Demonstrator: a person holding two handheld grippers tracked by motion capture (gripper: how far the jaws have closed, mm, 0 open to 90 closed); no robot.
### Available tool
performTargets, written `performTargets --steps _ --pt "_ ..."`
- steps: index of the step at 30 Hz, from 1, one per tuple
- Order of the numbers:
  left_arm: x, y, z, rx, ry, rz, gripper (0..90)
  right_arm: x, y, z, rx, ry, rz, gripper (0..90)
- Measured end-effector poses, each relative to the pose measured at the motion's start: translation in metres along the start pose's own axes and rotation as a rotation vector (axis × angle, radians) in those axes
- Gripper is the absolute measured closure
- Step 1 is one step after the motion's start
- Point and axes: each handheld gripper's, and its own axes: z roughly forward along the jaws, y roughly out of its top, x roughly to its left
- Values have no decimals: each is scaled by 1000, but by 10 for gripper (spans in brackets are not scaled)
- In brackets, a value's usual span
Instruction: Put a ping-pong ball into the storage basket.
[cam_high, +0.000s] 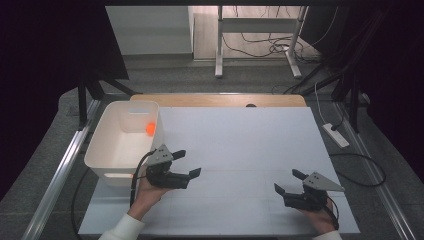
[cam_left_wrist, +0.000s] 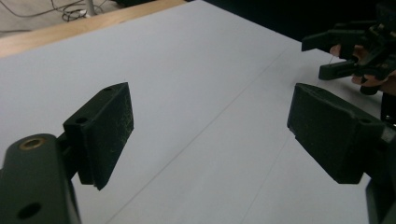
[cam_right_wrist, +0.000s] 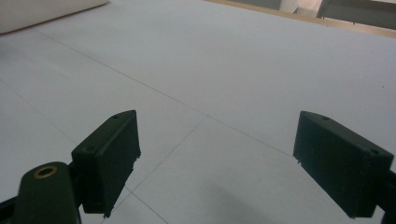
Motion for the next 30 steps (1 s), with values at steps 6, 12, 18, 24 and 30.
performTargets --steps 6,12,18,24,30 --pt "-1 -21 0 11 8 2 156 1 0 0 2 0 -2 147" --pt "-3 -41 -4 13 28 18 156 1 0 -1 -1 0 -3 147" --pt "1 -58 -13 10 48 3 155 2 0 -1 0 -1 -3 147" --pt "1 -67 -22 14 63 12 164 3 0 -2 -4 3 -4 146" --pt "0 -72 -28 8 50 -1 161 3 -1 -2 -2 0 -8 146"
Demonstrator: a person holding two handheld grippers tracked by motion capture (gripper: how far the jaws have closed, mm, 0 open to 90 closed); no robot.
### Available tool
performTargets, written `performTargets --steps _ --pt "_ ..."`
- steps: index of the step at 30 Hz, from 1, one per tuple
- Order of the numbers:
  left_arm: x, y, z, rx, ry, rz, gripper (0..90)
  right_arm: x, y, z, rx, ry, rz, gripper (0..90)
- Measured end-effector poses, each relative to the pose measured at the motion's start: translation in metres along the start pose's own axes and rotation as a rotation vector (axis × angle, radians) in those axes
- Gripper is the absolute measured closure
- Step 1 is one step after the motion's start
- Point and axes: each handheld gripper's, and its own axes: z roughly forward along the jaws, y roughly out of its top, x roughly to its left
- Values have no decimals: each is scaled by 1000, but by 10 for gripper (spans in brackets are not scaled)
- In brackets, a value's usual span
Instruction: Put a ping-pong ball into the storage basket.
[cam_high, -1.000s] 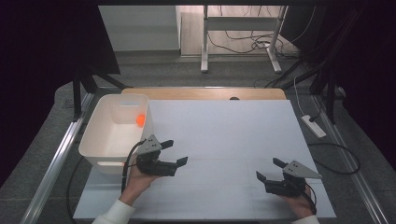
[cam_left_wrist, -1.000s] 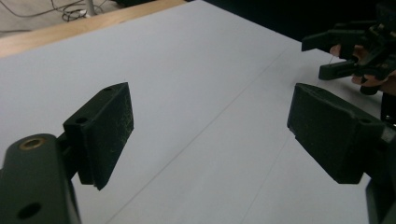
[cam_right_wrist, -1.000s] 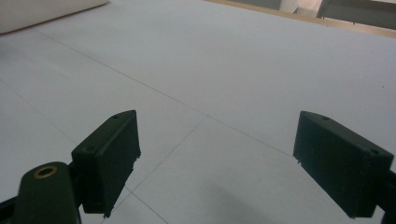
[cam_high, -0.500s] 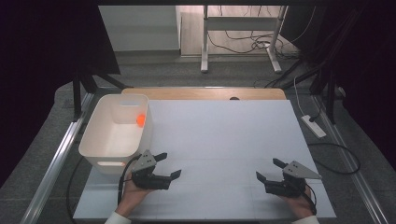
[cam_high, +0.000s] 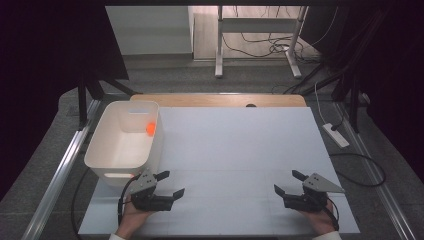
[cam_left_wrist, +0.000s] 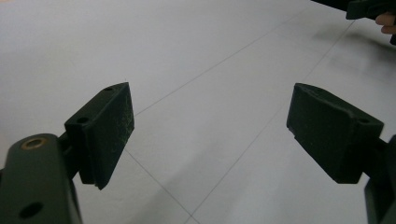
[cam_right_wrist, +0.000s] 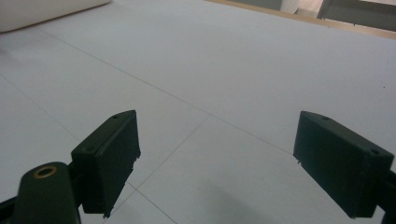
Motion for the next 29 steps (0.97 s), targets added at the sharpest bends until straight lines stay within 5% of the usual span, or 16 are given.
performTargets --steps 29 --pt "0 -11 -8 -3 -2 10 158 2 0 0 1 5 -3 145"
